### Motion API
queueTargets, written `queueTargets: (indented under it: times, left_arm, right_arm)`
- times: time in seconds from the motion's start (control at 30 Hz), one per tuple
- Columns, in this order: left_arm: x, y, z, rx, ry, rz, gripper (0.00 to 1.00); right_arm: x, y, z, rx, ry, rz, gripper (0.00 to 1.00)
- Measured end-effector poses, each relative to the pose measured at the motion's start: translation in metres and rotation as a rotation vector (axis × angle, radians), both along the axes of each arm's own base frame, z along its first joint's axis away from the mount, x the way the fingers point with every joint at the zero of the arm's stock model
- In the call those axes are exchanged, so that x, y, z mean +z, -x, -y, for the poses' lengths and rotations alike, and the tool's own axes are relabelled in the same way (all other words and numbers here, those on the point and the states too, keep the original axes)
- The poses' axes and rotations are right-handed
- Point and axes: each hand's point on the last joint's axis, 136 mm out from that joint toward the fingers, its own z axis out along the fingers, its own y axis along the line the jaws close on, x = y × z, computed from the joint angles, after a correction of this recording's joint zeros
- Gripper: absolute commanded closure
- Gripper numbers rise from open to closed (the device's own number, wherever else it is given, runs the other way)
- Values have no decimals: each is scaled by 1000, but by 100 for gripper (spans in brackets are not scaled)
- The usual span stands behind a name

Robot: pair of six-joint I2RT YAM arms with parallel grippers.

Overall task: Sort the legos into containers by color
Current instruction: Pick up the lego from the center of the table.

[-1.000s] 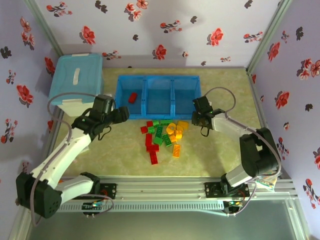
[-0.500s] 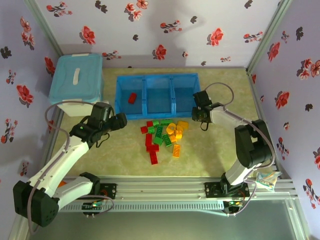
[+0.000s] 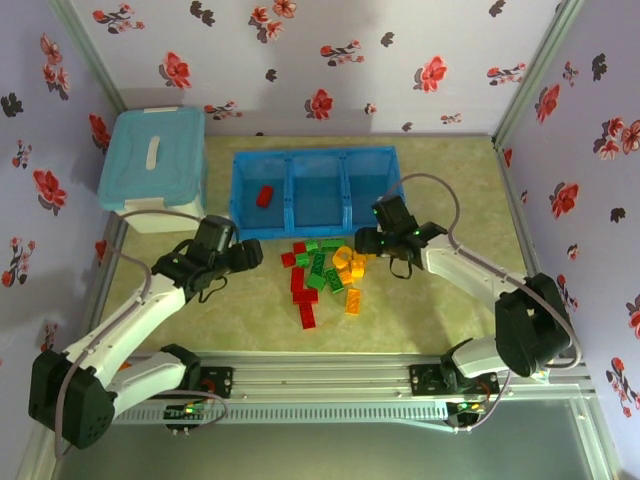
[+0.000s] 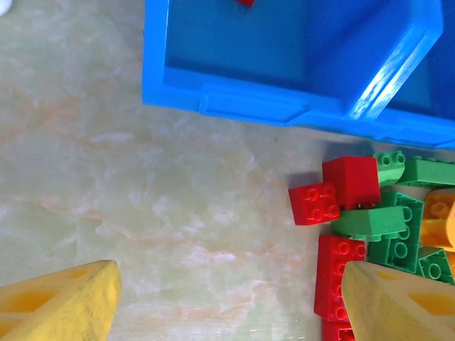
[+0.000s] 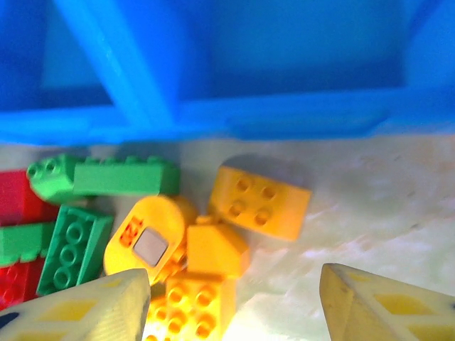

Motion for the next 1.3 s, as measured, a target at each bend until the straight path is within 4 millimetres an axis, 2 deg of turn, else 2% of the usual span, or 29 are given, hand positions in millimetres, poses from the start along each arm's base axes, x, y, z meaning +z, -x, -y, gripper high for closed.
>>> queueTargets:
  times: [0.13,0.3,0.57,0.73,0.97,1.07,1.17,1.3]
  left_arm:
    - [-13,6,1,2,14,-23,19]
    - [-20,10,3,-2,21,-36,19]
    - [-18,12,2,2,30,-27,19]
    - [-17,14,1,7,40,-20,19]
    - [-15,14,1,9,48,-9,19]
    - [-16,15,0,9,47,-10,19]
    - [-18,16,-1,10,45,-15,20]
    - [-18,16,-1,10,45,-15,20]
  right_arm:
    - [-16,12,-16,39,8,-49,42]
    - [-35,23,-28,70,30,-101,44]
    - [-59,26,-28,56,68,-154,47]
    - [-70,27,-25,38,92,-177,56]
    - [-68,25,-25,28,102,-157,74]
    - [-62,28,-20,26,125,-145,77]
    - [-44,28,-13,13,136,-105,77]
    - [-7,18,-5,-16,151,-10,76]
